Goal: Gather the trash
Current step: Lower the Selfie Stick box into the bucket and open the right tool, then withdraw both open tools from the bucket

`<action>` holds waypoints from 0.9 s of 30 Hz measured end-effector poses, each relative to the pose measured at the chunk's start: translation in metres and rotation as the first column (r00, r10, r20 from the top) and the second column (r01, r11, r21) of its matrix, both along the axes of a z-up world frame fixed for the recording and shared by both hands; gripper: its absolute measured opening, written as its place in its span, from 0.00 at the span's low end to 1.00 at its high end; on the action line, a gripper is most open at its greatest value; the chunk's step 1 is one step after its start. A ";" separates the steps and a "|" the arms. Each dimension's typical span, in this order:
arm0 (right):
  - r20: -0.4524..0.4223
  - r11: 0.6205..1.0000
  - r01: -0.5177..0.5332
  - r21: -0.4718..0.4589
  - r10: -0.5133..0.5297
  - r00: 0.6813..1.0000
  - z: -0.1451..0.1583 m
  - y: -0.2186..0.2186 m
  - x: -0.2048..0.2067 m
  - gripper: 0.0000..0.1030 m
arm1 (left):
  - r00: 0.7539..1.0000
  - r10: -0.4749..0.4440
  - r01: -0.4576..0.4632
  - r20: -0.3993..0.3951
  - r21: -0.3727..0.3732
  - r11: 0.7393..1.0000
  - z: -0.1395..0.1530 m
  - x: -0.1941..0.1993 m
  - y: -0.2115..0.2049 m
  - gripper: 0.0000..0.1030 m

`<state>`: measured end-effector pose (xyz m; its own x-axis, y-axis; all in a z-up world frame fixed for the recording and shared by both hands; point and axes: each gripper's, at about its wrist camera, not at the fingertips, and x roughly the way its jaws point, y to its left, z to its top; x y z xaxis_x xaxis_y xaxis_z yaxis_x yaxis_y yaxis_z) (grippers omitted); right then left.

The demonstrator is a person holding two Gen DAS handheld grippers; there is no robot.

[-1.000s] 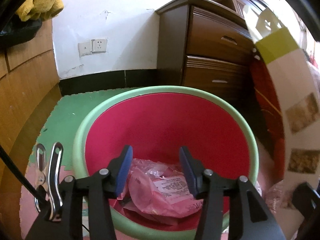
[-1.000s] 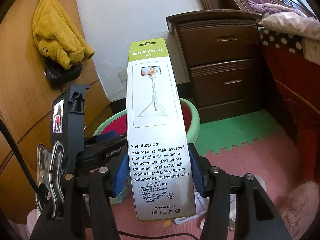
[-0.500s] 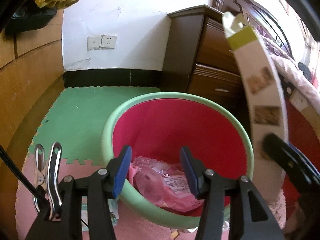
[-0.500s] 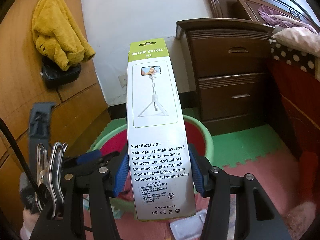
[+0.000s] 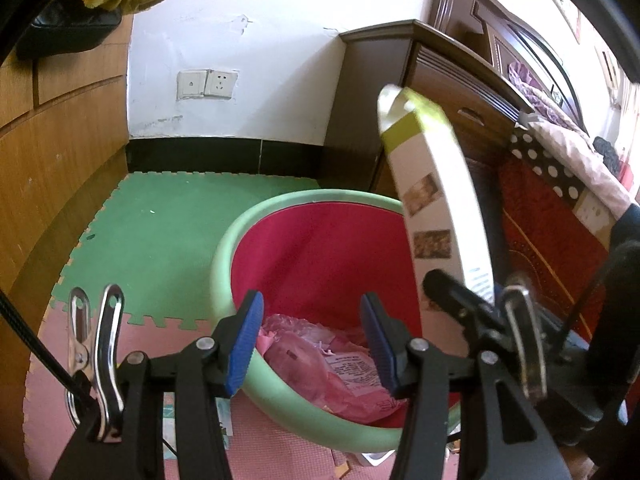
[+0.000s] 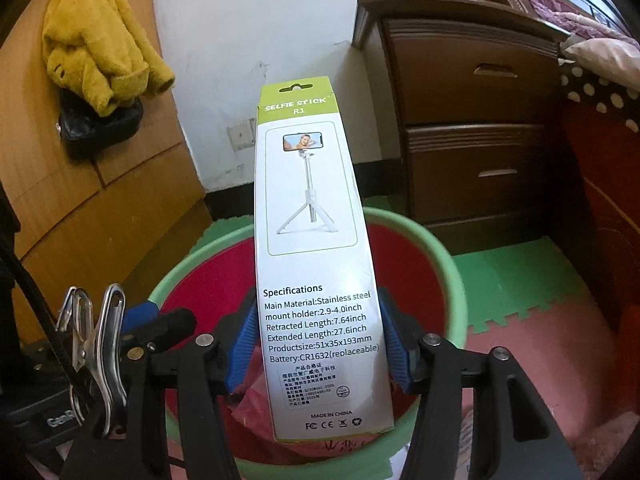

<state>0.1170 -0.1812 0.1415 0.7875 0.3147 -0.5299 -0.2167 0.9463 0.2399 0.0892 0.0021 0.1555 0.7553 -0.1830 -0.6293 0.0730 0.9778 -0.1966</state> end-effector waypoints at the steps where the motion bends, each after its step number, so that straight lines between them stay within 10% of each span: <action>1: -0.006 1.000 -0.003 0.001 0.003 1.000 -0.002 0.001 0.001 0.55 | 1.000 0.000 0.000 0.001 0.000 1.000 0.000 0.000 0.000 0.52; 27: 0.032 0.998 -0.033 0.061 0.031 0.999 0.016 -0.018 -0.056 0.55 | 1.000 -0.018 0.018 0.000 0.011 1.000 0.012 -0.029 -0.010 0.52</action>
<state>0.0608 -0.1996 0.1573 0.7924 0.3709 -0.4843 -0.2545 0.9225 0.2902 0.0605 -0.0079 0.1671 0.7522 -0.1900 -0.6310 0.0911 0.9783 -0.1859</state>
